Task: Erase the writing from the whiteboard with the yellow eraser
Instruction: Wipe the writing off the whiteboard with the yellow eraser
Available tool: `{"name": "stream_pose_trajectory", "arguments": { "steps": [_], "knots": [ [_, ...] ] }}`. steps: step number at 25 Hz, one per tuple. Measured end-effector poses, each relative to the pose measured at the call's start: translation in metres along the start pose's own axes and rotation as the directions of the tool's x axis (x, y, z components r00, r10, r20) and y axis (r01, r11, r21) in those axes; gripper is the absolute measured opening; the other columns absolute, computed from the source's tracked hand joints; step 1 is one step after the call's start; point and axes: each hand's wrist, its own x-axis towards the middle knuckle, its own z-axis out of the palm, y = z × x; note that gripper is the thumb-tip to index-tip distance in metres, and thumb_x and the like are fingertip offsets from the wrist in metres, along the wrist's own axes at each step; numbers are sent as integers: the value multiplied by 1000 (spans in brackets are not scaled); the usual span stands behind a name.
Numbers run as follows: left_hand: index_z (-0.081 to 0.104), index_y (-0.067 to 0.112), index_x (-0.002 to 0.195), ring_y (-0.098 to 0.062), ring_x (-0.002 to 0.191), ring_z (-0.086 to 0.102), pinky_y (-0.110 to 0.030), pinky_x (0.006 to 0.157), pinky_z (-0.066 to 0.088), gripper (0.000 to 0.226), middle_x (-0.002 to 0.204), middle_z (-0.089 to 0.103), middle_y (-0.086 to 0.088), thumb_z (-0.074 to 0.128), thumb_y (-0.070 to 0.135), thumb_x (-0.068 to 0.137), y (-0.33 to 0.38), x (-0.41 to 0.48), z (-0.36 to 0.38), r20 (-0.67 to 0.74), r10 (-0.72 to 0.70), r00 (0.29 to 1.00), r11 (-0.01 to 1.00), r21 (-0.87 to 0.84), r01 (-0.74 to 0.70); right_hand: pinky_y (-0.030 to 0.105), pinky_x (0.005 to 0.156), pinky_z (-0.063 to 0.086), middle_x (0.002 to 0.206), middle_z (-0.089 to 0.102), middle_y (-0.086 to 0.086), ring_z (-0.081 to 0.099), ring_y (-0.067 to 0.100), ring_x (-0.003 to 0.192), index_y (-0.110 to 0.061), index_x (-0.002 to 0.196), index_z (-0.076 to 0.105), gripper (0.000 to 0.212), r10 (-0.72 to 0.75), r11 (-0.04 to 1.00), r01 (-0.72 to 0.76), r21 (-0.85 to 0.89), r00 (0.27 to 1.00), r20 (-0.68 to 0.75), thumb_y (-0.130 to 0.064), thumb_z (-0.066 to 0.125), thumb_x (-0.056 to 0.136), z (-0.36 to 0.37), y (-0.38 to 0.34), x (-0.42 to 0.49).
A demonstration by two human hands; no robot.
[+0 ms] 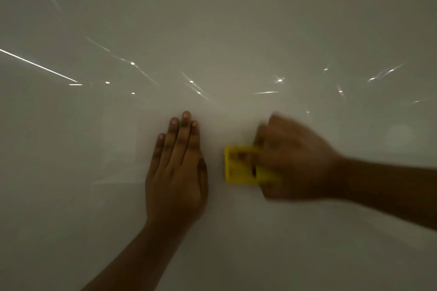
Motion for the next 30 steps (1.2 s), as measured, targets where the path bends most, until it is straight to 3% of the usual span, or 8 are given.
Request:
{"name": "stream_pose_trajectory", "arguments": {
  "steps": [4, 6, 9, 16, 19, 22, 26, 30],
  "knots": [
    [37, 2, 154, -29, 155, 28, -48, 127, 27, 55, 165, 33, -13, 35, 17, 101, 3, 1, -3, 13, -12, 1000, 1000, -5, 12, 36, 60, 41, 85, 58, 7, 49, 28, 71, -20, 91, 62, 28, -234, 969, 245, -39, 955, 181, -33, 71, 68, 3, -32, -33],
    [37, 2, 154, -29, 155, 26, -47, 127, 26, 56, 165, 32, -13, 37, 17, 100, 2, 1, -2, 13, -4, 1000, 1000, -15, 4, 40, 63, 42, 92, 62, 13, 54, 34, 74, -16, 95, 68, 33, 93, 967, -95, -237, 995, -23, -38, 67, 70, -15, 9, 3],
    [35, 3, 155, -28, 156, 25, -43, 128, 21, 57, 166, 30, -13, 36, 19, 101, -4, 2, -3, 22, 24, 999, 1000, -9, -23, 43, 78, 46, 107, 62, 11, 54, 38, 91, -22, 116, 68, 48, 410, 876, -450, -175, 885, -219, -46, 64, 75, -45, 62, 42],
    [31, 7, 158, -26, 158, 21, -41, 130, 16, 58, 169, 26, -10, 30, 21, 101, -6, 1, 0, 23, 16, 1000, 1000, -23, -16, 40, 68, 45, 98, 68, 12, 57, 34, 76, -21, 108, 70, 30, -95, 993, 107, -44, 971, 217, -36, 67, 82, -24, 8, -89],
    [29, 9, 159, -23, 159, 17, -41, 131, 14, 58, 170, 24, -9, 28, 24, 103, -8, 0, 3, 24, 4, 1000, 1000, -11, -4, 46, 69, 49, 105, 66, 16, 59, 40, 80, -23, 115, 65, 41, 151, 959, -146, -245, 989, 3, -42, 69, 79, -55, 75, -76],
    [28, 9, 159, -22, 160, 15, -45, 131, 17, 58, 170, 23, -9, 27, 25, 103, -8, -1, 4, 32, 6, 999, 1000, -20, -5, 44, 80, 47, 113, 58, 15, 52, 40, 93, -22, 126, 62, 52, 438, 846, -484, -226, 871, -224, -46, 64, 80, -68, 116, -57],
    [29, 9, 159, -23, 159, 16, -45, 130, 17, 58, 170, 23, -10, 26, 26, 103, -4, 0, 2, 31, -6, 1000, 1000, -11, 7, 40, 68, 48, 91, 60, 19, 55, 38, 76, -11, 103, 71, 41, 316, 945, -325, -46, 939, -134, -43, 68, 77, -33, 57, -115],
    [25, 9, 160, -24, 160, 15, -41, 131, 12, 60, 170, 20, -9, 25, 26, 103, -4, 1, 2, 34, 6, 999, 1000, -8, -5, 35, 66, 51, 85, 66, 10, 60, 32, 71, -28, 96, 62, 32, 247, 968, -249, 6, 962, 118, -40, 79, 70, -24, 38, -215]
  ]
}}
